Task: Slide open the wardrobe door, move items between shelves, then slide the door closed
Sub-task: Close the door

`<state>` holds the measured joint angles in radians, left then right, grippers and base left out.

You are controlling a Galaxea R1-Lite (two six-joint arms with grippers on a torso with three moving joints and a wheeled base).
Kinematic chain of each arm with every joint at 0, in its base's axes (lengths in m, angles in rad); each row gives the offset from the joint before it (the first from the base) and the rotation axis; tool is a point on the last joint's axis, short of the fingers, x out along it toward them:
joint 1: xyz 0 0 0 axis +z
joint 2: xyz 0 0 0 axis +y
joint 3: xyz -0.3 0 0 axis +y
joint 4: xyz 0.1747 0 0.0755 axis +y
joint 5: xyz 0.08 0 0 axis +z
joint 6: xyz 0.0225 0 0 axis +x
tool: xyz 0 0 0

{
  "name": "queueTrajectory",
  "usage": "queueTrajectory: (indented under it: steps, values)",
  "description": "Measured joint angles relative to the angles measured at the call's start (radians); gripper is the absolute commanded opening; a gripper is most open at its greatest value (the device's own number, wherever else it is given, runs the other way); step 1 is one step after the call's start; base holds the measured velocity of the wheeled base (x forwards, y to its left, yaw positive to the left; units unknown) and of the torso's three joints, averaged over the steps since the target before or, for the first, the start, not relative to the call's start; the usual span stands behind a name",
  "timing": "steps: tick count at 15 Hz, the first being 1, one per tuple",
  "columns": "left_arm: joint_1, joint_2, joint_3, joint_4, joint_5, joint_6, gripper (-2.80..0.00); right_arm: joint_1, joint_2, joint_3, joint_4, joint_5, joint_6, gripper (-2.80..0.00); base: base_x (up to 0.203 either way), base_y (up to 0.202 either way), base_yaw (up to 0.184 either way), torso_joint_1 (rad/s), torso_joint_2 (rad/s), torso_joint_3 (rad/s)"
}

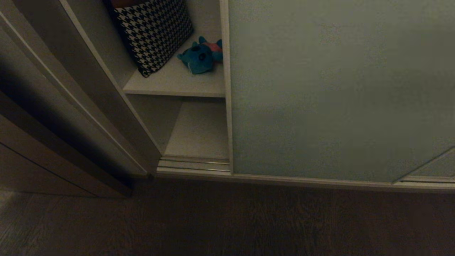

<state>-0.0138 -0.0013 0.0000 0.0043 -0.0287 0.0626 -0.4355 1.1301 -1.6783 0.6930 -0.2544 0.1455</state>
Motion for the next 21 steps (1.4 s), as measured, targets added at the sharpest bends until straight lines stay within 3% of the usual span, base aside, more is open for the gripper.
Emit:
queueTrajectory:
  steps: [4,6,8,11,14,18,21]
  values:
    - [0.000,0.000,0.000,0.000,0.000,0.000,-2.80,-0.295,0.106,0.033,-0.147,-0.123,0.107,-2.80,0.000,0.000,0.000,0.000,0.00,0.000]
    - [0.000,0.000,0.000,0.000,0.000,0.000,-2.80,-0.424,0.188,-0.030,-0.177,-0.119,0.124,-2.80,0.000,0.000,0.000,0.000,0.00,0.000]
    - [0.000,0.000,0.000,0.000,0.000,0.000,-2.80,-0.558,0.268,-0.112,-0.183,-0.044,0.128,-2.80,0.000,0.000,0.000,0.000,0.00,0.000]
    - [0.000,0.000,0.000,0.000,0.000,0.000,-2.80,-0.775,0.365,-0.211,-0.211,0.203,0.129,-2.80,0.000,0.000,0.000,0.000,0.00,0.000]
    - [0.000,0.000,0.000,0.000,0.000,0.000,-2.80,-0.901,0.455,-0.245,-0.309,0.517,0.130,-2.80,0.000,0.000,0.000,0.000,0.00,0.000]
    - [0.000,0.000,0.000,0.000,0.000,0.000,-2.80,-0.940,0.570,-0.252,-0.331,0.879,0.140,-2.80,0.000,0.000,0.000,0.000,0.00,0.000]
    - [0.000,0.000,0.000,0.000,0.000,0.000,-2.80,-0.941,0.641,-0.259,-0.346,1.096,0.167,-2.80,0.000,0.000,0.000,0.000,0.00,0.000]
